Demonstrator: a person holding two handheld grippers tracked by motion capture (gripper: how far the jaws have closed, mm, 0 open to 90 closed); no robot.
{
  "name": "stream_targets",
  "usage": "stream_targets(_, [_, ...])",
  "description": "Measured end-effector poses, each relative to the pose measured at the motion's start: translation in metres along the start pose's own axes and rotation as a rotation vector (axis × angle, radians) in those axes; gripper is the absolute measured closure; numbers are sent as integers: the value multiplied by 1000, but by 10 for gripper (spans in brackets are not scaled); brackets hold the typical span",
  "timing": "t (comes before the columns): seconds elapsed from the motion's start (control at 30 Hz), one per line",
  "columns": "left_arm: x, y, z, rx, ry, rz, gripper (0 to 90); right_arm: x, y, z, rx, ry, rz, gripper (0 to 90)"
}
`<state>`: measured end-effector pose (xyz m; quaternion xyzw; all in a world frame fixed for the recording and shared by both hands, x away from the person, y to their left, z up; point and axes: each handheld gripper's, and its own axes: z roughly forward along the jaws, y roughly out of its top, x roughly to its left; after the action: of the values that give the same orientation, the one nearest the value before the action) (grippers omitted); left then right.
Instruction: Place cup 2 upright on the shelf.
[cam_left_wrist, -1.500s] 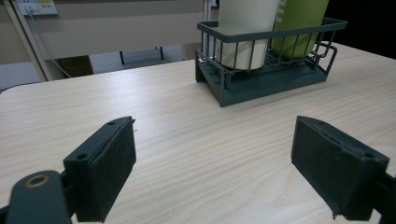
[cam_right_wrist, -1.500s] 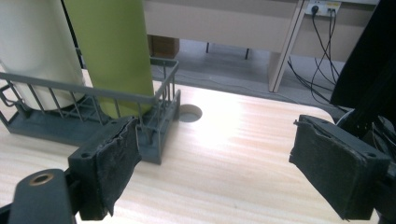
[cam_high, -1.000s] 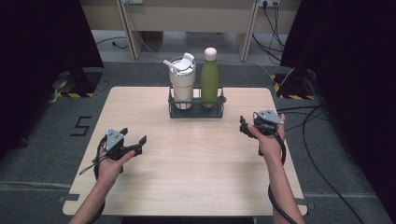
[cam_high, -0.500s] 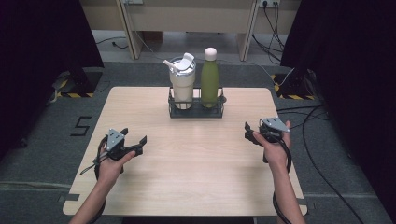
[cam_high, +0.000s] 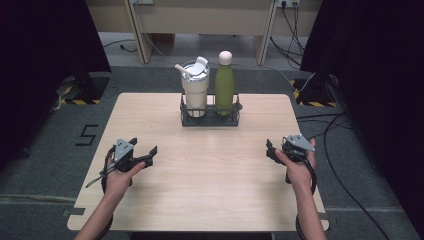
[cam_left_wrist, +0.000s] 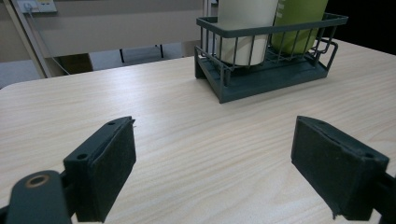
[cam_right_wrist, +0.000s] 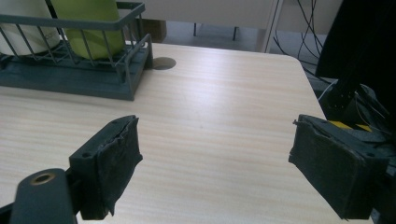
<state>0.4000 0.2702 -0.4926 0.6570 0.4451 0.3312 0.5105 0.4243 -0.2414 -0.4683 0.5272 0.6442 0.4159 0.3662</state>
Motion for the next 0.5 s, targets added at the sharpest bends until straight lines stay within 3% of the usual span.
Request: stream_targets(0.5, [1,-1,0,2,2,3,133,-11,-20,-8,8,-30,13,154])
